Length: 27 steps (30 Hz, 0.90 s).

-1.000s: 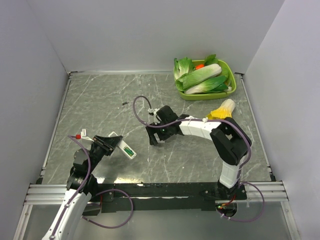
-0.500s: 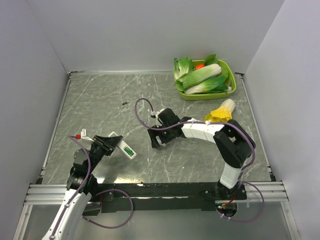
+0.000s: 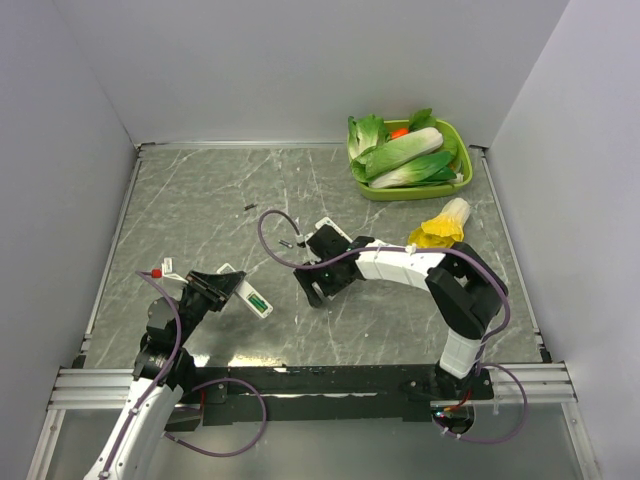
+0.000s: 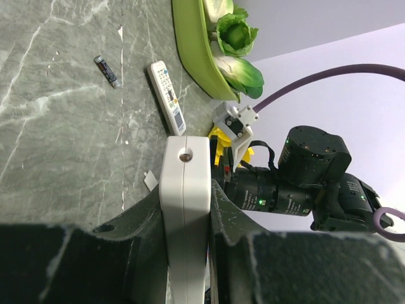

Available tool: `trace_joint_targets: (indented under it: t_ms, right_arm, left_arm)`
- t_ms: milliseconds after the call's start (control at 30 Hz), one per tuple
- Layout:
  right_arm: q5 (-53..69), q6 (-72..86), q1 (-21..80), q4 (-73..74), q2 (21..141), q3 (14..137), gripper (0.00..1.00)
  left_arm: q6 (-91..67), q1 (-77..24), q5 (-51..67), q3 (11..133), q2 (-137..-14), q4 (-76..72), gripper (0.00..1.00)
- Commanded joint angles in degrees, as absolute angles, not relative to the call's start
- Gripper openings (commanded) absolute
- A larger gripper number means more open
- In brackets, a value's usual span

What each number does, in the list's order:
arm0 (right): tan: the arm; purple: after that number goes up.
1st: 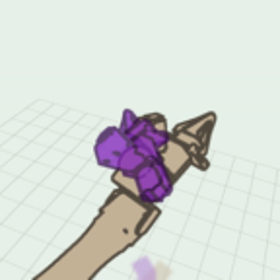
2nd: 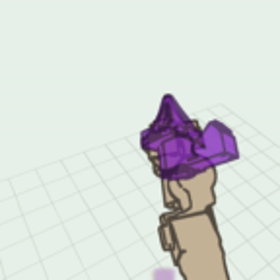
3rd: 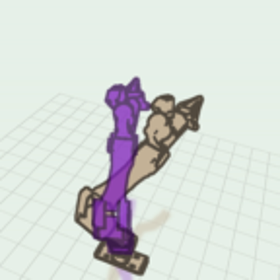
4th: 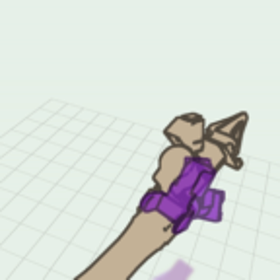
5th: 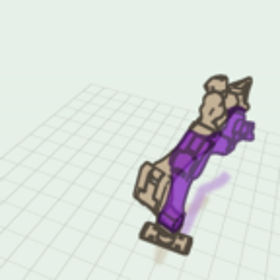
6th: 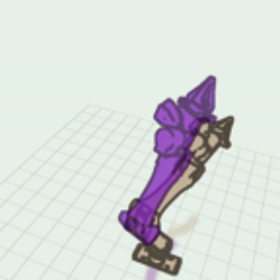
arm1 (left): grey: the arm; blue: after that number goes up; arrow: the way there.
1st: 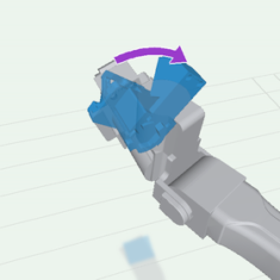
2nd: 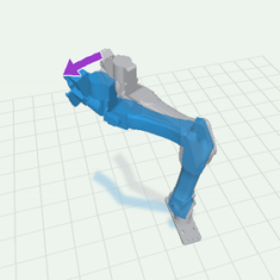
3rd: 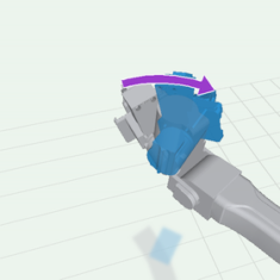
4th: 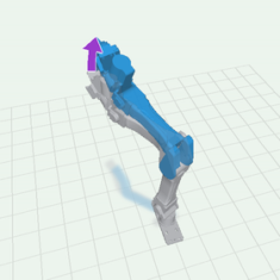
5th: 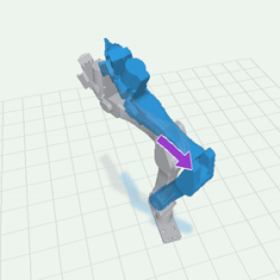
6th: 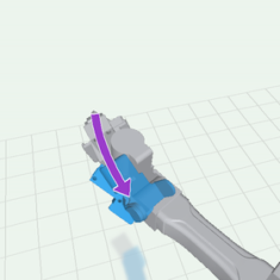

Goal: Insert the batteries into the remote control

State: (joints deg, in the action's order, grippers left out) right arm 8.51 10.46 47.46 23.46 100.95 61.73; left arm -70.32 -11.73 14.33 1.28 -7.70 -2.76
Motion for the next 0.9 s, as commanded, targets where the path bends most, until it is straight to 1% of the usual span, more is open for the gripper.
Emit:
trace_joint_targets:
  t_ms: [0, 133, 333, 400, 433, 500, 533, 600, 733, 867]
  right_arm:
    - [1.50, 8.44, 47.72, 31.10, 96.59, 64.25, 0.87]
    - [-1.93, 6.16, 47.81, 33.13, 96.15, 64.95, 0.83]
    - [-0.36, 3.61, 47.81, 32.00, 96.85, 64.42, 0.76]
    - [0.78, 2.99, 47.72, 31.20, 97.29, 64.16, 0.71]
    - [1.40, 2.21, 47.72, 30.94, 97.73, 64.07, 0.68]
    - [2.10, 1.67, 47.72, 30.50, 98.69, 64.42, 0.65]
    - [2.20, 1.41, 47.81, 30.59, 99.14, 64.60, 0.61]
    - [2.28, 0.97, 47.72, 31.20, 100.19, 65.30, 0.58]
    - [1.59, 0.88, 48.25, 31.64, 101.07, 65.74, 0.54]
    - [0.70, 0.88, 48.86, 32.08, 102.30, 66.18, 0.53]
  left_arm:
    - [-71.37, -11.78, 15.29, -2.55, -7.21, -6.33, 0.02]
    - [-71.54, -11.78, 15.47, -2.55, -7.56, -6.85, 0.02]
    - [-71.54, -11.78, 15.38, -2.64, -8.00, -7.21, 0.02]
    - [-71.54, -11.69, 15.38, -2.55, -8.00, -7.29, 0.02]
    - [-71.54, -11.69, 15.47, -2.64, -8.09, -7.29, 0.02]
    - [-71.54, -11.78, 15.38, -2.64, -8.17, -7.29, 0.02]
    - [-71.54, -11.78, 15.47, -2.64, -8.35, -7.38, 0.02]
    - [-71.46, -11.78, 15.47, -2.64, -8.44, -7.65, 0.02]
    - [-71.54, -11.78, 15.64, -2.64, -8.88, -8.00, 0.02]
    - [-71.72, -11.69, 15.73, -2.90, -9.32, -8.79, 0.02]
